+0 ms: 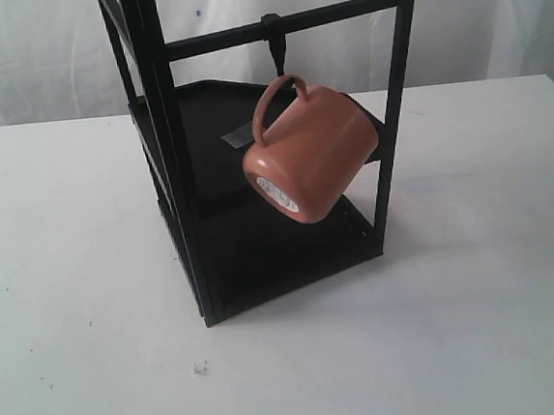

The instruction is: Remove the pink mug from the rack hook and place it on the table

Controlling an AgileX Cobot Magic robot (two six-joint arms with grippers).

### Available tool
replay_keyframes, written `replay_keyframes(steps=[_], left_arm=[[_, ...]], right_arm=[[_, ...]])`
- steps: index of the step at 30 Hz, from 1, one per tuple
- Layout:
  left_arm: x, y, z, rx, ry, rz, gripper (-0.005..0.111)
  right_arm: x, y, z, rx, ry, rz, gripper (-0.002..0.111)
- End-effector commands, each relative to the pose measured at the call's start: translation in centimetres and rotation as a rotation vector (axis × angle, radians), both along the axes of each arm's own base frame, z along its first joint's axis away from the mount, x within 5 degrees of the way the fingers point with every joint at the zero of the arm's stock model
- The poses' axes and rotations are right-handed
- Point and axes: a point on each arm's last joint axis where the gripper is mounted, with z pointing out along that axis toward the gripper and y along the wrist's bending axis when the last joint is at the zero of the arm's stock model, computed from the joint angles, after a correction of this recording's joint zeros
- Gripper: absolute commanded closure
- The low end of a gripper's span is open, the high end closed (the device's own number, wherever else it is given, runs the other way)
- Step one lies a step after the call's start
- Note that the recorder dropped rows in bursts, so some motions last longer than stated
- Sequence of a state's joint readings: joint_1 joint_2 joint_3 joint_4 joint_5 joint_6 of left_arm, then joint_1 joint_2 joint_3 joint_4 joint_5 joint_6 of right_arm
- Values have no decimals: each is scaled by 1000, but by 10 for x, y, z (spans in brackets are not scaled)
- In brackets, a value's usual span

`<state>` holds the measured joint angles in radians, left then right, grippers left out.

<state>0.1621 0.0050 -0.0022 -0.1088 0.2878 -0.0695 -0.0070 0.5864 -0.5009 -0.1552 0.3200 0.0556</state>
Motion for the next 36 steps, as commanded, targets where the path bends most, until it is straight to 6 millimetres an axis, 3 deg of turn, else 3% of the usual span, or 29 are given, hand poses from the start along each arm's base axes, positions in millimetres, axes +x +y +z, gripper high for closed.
replay_keyframes(steps=[1, 4, 7, 12, 15, 20, 26, 33, 36], left_arm=[[0, -1, -1, -3, -2, -7, 107], [0, -1, -1, -3, -2, -7, 107], [0, -1, -1, -3, -2, -7, 107], [0, -1, -1, -3, -2, -7, 107], [0, -1, -1, -3, -2, -7, 107], [0, -1, -1, -3, -2, -7, 107], [0, -1, -1, -3, -2, -7, 107], [0, -1, -1, -3, -2, -7, 107], [0, -1, -1, -3, -2, -7, 107]], right_arm=[[22, 0, 1, 46, 32, -12, 108], [43, -1, 7, 143, 202, -72, 108], [66, 1, 6, 100, 491, -30, 108], [87, 24, -6, 134, 883, 272, 108], [95, 37, -15, 212, 956, 430, 108], [105, 43, -23, 276, 960, 484, 108], [116, 48, -17, 364, 838, 473, 108], [105, 76, -2, 387, 733, 884, 108], [100, 86, -1, 361, 741, 968, 108]])
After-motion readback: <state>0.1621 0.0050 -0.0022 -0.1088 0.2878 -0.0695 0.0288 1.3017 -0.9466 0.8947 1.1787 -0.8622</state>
